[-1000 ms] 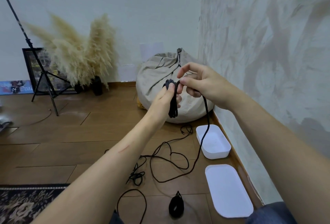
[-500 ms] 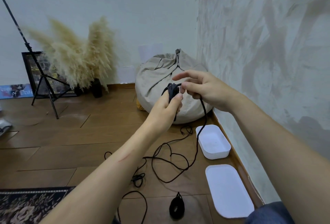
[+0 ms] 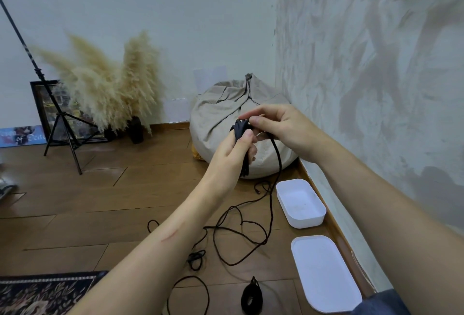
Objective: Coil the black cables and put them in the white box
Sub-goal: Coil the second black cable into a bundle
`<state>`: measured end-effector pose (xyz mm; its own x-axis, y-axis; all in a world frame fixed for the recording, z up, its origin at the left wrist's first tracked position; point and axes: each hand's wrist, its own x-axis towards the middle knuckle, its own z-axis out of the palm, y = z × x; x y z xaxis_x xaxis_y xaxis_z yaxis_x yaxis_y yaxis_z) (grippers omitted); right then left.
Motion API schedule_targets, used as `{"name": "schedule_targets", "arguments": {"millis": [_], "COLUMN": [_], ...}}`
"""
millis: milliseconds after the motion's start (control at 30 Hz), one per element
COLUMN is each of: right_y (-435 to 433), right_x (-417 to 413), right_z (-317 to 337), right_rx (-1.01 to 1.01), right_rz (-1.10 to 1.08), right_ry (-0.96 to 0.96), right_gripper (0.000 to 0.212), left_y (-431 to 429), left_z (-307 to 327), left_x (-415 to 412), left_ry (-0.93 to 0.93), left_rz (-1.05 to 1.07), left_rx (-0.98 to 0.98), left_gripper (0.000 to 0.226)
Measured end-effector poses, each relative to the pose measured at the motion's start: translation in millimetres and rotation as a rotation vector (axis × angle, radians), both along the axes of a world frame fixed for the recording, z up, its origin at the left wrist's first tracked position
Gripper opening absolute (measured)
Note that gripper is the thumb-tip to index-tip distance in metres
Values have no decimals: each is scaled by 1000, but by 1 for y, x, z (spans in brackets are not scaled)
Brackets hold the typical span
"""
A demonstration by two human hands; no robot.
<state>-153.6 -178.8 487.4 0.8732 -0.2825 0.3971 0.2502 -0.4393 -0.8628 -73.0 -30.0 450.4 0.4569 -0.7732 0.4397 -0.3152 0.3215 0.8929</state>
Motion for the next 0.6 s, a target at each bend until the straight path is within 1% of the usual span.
{"name": "schedule_targets", "arguments": {"millis": [133,433,533,600], "right_y": [3,2,0,-2], "right_x": [-1,-4,-4,-6], "right_z": [2,9,7,8], "right_rx": [35,15,39,-8], "right_rz": [26,55,59,31], "right_ry": [-24,-49,-24,7], "right_gripper": [20,14,15,17], "left_y": [0,0,1,4], "left_z": [0,3,3,3], "left_x": [-1,-2,2,4], "left_ry": [-3,-4,-2,-20], "left_rz": [9,-24,-37,-47], "left_rx": [2,-18,10,39], "left_gripper": [22,22,29,35]}}
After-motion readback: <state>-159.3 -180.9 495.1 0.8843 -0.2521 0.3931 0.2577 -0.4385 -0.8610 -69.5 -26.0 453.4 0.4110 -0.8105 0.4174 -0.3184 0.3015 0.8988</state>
